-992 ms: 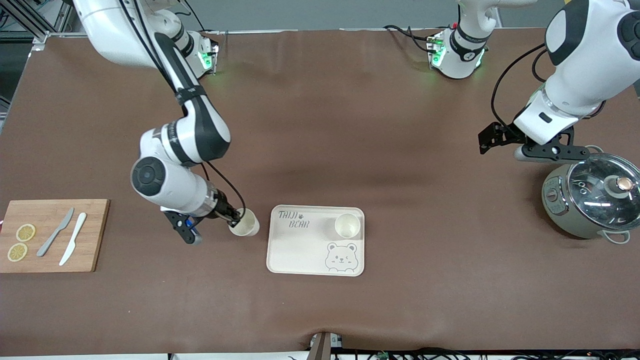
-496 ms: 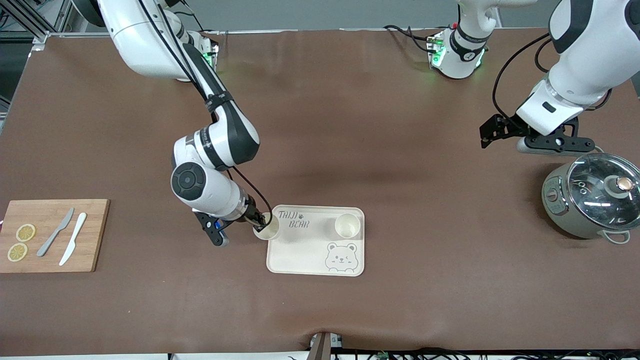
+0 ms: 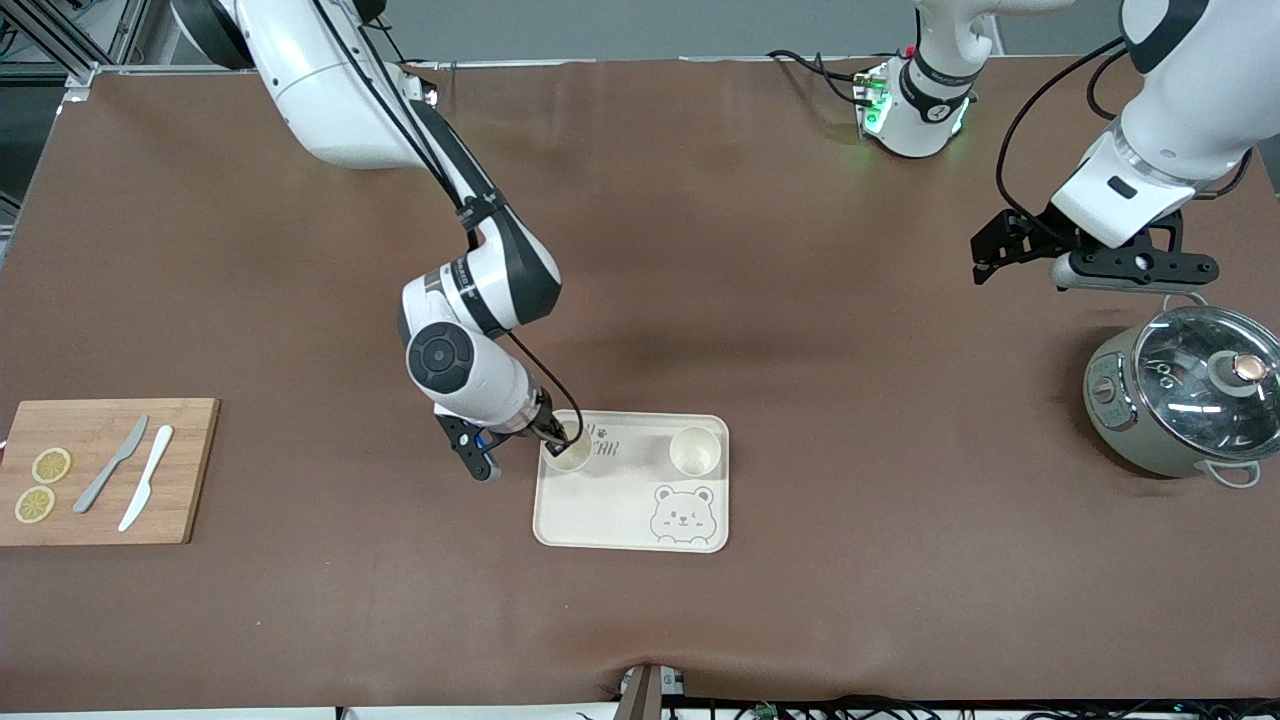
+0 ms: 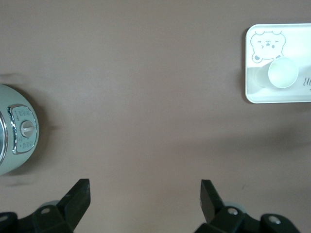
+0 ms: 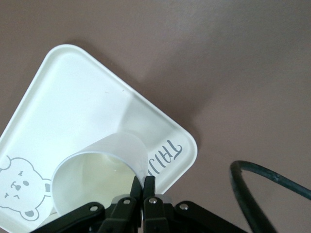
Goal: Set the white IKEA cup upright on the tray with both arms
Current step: 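Lower the cup beside the first cup and open the right gripper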
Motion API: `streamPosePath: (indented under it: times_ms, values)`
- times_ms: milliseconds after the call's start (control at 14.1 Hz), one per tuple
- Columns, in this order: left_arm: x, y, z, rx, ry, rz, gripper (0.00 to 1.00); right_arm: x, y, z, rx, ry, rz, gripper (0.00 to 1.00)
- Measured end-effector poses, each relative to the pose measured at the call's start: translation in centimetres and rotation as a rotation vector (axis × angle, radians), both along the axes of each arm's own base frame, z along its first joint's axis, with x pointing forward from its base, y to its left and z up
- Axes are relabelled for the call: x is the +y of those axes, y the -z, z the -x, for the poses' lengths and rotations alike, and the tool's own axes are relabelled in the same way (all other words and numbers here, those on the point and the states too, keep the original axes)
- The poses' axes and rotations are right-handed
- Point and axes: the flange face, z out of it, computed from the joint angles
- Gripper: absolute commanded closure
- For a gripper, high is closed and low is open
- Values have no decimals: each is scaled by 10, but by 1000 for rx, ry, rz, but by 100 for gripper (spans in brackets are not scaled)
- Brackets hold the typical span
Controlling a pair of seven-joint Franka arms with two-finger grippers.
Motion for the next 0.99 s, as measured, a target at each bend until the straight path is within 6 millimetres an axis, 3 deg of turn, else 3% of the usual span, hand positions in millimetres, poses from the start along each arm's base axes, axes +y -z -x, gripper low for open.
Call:
streamPosePath:
  times_ms: [354, 425, 496, 567, 992]
  values:
    - [-2, -6, 0, -10, 3, 2, 0, 5, 21, 1, -5, 2, 4, 97]
    - [-2, -6, 0, -7, 4, 1, 0, 5, 21, 1, -6, 2, 3, 76]
    - [-1, -5, 1, 4, 7, -1, 0, 5, 20, 1, -7, 3, 3, 26]
    - [-1, -3, 3, 23, 11, -5, 0, 4, 20, 0, -8, 4, 4, 0]
    - [2, 4, 11, 106, 16, -20, 0, -2, 13, -5, -3, 9, 10, 0]
